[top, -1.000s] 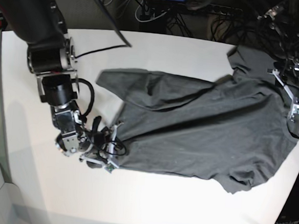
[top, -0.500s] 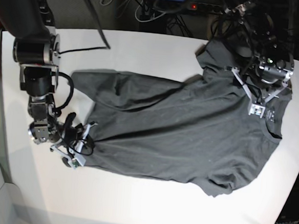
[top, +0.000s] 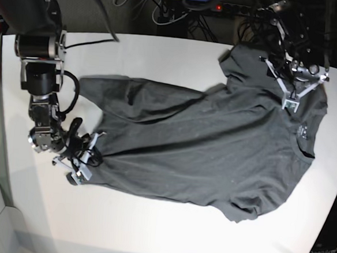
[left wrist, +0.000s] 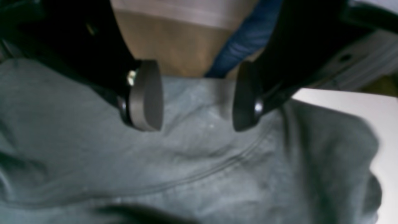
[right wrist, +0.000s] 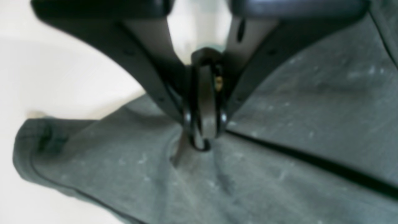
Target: Layout the t-shirt on the table in an organized manner, then fold the t-shirt properly
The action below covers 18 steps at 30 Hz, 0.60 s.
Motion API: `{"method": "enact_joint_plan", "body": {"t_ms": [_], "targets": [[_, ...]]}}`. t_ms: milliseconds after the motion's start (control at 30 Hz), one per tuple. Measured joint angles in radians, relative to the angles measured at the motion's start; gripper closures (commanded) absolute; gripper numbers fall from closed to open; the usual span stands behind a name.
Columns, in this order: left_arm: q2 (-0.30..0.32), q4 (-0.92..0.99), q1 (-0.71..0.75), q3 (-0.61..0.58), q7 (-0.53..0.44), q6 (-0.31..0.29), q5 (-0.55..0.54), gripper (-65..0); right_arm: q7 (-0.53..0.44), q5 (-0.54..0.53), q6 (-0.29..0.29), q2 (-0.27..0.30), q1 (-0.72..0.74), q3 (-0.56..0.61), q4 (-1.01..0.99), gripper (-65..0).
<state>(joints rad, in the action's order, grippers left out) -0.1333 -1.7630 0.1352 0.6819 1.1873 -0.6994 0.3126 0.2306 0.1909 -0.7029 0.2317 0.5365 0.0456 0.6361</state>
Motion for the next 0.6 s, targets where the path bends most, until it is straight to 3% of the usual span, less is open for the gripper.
{"method": "enact_joint_plan", "body": {"t_ms": [200, 600], "targets": [[0.054, 0.109, -0.080, 0.046, -0.052, -0.001, -0.002, -35.0, -0.008, -0.014, 0.011, 0.003, -0.042, -0.002, 0.046, 0.0], [0.118, 0.291, -0.247, 0.048, -0.077, 0.003, 0.012, -35.0, -0.009, 0.017, 0.072, 0.006, -0.497, -0.002, 0.609, 0.0]]}}
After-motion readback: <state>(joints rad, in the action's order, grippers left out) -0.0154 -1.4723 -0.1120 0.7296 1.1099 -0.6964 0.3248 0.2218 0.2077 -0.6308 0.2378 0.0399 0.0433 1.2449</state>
